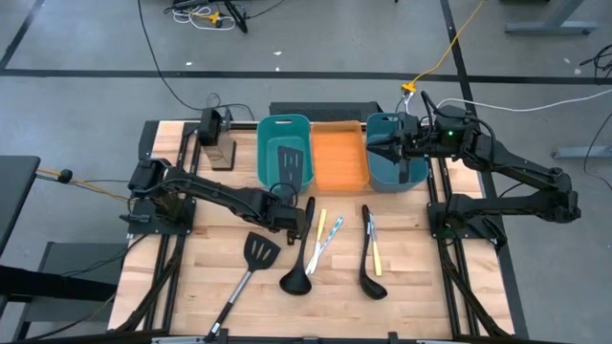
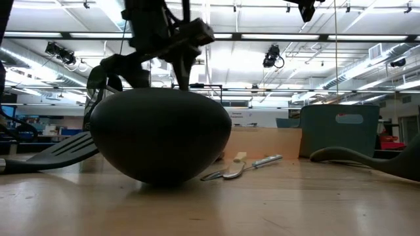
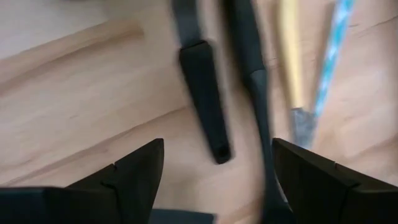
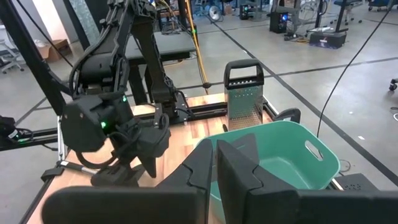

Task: Pick & Place Kitchen Items
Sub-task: Put the top black spatula into the green bin

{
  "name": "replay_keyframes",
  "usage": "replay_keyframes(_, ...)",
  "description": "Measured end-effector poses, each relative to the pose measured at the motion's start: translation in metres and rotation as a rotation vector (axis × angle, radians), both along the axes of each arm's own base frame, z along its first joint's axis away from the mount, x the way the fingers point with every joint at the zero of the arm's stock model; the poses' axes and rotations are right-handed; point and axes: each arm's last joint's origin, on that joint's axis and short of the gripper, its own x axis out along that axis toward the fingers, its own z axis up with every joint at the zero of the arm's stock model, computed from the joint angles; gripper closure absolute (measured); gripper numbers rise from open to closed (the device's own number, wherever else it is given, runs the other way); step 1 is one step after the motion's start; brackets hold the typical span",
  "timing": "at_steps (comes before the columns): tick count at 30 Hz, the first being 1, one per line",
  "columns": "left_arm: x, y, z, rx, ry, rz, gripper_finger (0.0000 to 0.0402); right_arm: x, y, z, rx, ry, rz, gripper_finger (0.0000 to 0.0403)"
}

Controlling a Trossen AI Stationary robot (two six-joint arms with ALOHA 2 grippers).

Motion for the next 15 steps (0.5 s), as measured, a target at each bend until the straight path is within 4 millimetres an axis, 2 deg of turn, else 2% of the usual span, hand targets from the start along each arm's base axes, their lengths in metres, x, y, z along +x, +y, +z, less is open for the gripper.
replay_keyframes(15,0.0005,0.0014,0.0022,0.026,-0.019,0.019,0.0100,0.0000,0.0000,-0.0001,0.001,0.000,0.000,0.0376)
